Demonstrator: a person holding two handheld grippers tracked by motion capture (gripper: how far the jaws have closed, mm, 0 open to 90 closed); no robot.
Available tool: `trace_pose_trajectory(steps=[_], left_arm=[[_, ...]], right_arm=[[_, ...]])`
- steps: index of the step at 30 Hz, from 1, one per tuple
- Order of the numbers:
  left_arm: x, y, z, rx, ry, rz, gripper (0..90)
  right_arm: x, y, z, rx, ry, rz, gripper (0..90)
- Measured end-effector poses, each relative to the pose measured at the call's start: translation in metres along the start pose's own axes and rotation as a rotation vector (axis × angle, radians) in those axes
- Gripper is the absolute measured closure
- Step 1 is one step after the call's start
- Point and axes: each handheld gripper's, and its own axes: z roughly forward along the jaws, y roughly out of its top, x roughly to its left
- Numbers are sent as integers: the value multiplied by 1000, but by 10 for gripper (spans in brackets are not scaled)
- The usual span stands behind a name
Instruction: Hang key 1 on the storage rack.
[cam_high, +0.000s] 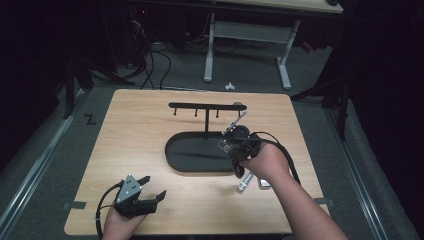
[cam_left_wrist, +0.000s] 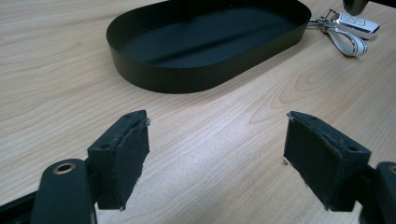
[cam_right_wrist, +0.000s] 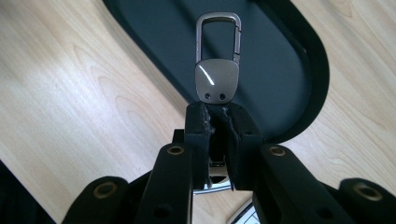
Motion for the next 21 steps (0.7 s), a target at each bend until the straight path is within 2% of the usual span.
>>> trace_pose_trajectory(steps=[3,6,10,14,21], left_arm=[[1,-1,-4,14,46,-3,223],[5,-4,-10,21,77,-24,222],[7,-11,-17,40,94,-32,218],[8,-14,-24,38,104,-39,217],[9,-16,-27,37,110,-47,216]], right_arm=[[-4,2,0,0,-4,13,807],[-9,3,1,-9,-2,31,807],[-15,5,1,-18,1,46,807],[-20,8,-5,-30,-8,48,807],[-26,17,-17,-60,-21,59,808]])
